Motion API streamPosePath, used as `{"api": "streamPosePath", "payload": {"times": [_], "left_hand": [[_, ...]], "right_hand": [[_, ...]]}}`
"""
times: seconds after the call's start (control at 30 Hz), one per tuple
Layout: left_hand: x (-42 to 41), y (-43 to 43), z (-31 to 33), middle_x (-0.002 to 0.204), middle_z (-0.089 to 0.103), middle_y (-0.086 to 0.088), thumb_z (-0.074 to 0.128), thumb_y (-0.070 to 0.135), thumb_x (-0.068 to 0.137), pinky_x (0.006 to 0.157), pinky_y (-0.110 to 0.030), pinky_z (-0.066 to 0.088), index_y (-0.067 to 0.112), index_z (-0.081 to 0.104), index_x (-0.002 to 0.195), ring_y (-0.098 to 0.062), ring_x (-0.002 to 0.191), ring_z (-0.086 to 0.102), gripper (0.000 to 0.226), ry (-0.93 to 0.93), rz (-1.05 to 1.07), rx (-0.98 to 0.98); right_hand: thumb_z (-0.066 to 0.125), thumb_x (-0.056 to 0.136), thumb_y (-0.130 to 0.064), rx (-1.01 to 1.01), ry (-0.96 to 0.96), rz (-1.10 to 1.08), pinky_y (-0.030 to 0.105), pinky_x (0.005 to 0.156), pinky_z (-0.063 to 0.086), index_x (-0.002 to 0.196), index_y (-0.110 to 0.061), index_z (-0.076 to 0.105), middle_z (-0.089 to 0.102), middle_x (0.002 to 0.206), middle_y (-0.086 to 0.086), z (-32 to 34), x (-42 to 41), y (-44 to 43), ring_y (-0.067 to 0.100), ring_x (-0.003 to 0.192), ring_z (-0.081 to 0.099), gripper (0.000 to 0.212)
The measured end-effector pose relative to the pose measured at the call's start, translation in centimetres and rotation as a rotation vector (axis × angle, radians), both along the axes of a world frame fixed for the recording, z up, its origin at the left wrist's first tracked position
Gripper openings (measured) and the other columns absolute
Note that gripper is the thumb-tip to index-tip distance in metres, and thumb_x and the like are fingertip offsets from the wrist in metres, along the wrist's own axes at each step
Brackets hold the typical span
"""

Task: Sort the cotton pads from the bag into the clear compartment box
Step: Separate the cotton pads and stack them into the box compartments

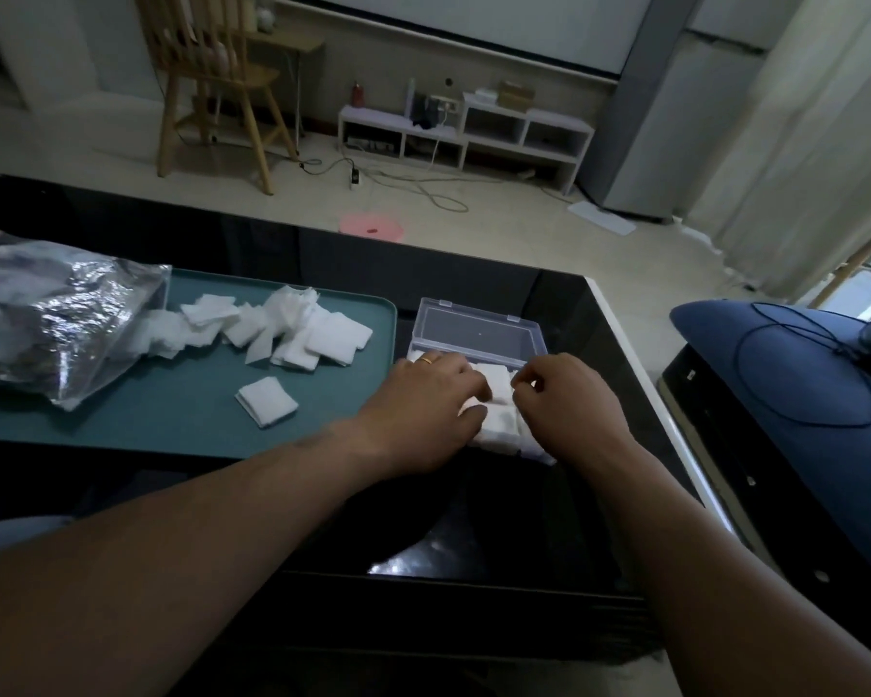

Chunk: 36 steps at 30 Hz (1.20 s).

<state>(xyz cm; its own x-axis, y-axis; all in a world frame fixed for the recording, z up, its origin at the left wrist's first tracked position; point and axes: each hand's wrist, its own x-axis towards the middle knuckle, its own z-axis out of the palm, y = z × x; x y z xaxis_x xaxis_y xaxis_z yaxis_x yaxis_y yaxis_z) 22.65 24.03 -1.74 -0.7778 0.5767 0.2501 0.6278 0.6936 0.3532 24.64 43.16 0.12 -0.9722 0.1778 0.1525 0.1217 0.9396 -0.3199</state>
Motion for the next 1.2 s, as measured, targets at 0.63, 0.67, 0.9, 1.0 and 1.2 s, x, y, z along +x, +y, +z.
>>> {"api": "streamPosePath", "payload": {"times": [0.63, 0.67, 0.9, 1.0, 1.2], "left_hand": [[-8.0, -18.6, -0.6, 0.134, 0.055, -0.006, 0.052, 0.023, 0.097, 0.098, -0.039, 0.046, 0.023, 0.056, 0.132, -0.027, 0.119, 0.056, 0.035, -0.315, 0.462, 0.071], [-8.0, -18.6, -0.6, 0.133, 0.054, -0.006, 0.052, 0.022, 0.097, 0.099, -0.041, 0.047, 0.023, 0.056, 0.132, -0.028, 0.119, 0.056, 0.035, -0.321, 0.452, 0.078], [-7.2, -17.6, 0.1, 0.125, 0.053, -0.003, 0.050, 0.021, 0.095, 0.098, -0.045, 0.047, 0.023, 0.055, 0.122, -0.027, 0.111, 0.055, 0.027, -0.319, 0.420, 0.103], [-6.6, -17.8, 0.4, 0.122, 0.054, -0.003, 0.052, 0.025, 0.095, 0.096, -0.045, 0.048, 0.022, 0.054, 0.119, -0.026, 0.108, 0.055, 0.024, -0.323, 0.410, 0.099], [-5.6, -17.4, 1.0, 0.124, 0.063, 0.000, 0.059, 0.050, 0.091, 0.096, -0.042, 0.052, 0.027, 0.050, 0.133, -0.023, 0.108, 0.062, 0.049, -0.533, 0.461, 0.288]], "right_hand": [[0.062, 0.095, -0.021, -0.098, -0.288, 0.226, 0.044, 0.111, 0.044, 0.155, -0.023, 0.039, 0.052, 0.153, 0.010, -1.5, -11.4, -18.9, 0.033, 0.136, 0.053, 0.064], [0.065, 0.095, -0.028, -0.081, -0.335, 0.222, 0.047, 0.115, 0.042, 0.159, -0.026, 0.033, 0.050, 0.157, 0.009, -1.8, -11.6, -18.9, 0.034, 0.139, 0.052, 0.072], [0.078, 0.080, -0.041, -0.101, -0.297, 0.173, 0.043, 0.093, 0.054, 0.140, -0.024, 0.045, 0.064, 0.127, 0.005, -2.3, -11.0, -18.9, 0.028, 0.112, 0.064, 0.070], [0.071, 0.091, -0.030, -0.073, -0.255, 0.205, 0.034, 0.071, 0.044, 0.115, -0.019, 0.054, 0.065, 0.105, 0.003, -2.1, -10.3, -18.7, 0.025, 0.092, 0.062, 0.031], [0.063, 0.095, -0.029, -0.279, -0.153, 0.162, 0.046, 0.072, 0.059, 0.100, -0.014, 0.065, 0.069, 0.090, 0.006, -0.4, -8.1, -17.9, 0.028, 0.082, 0.069, 0.016]]}}
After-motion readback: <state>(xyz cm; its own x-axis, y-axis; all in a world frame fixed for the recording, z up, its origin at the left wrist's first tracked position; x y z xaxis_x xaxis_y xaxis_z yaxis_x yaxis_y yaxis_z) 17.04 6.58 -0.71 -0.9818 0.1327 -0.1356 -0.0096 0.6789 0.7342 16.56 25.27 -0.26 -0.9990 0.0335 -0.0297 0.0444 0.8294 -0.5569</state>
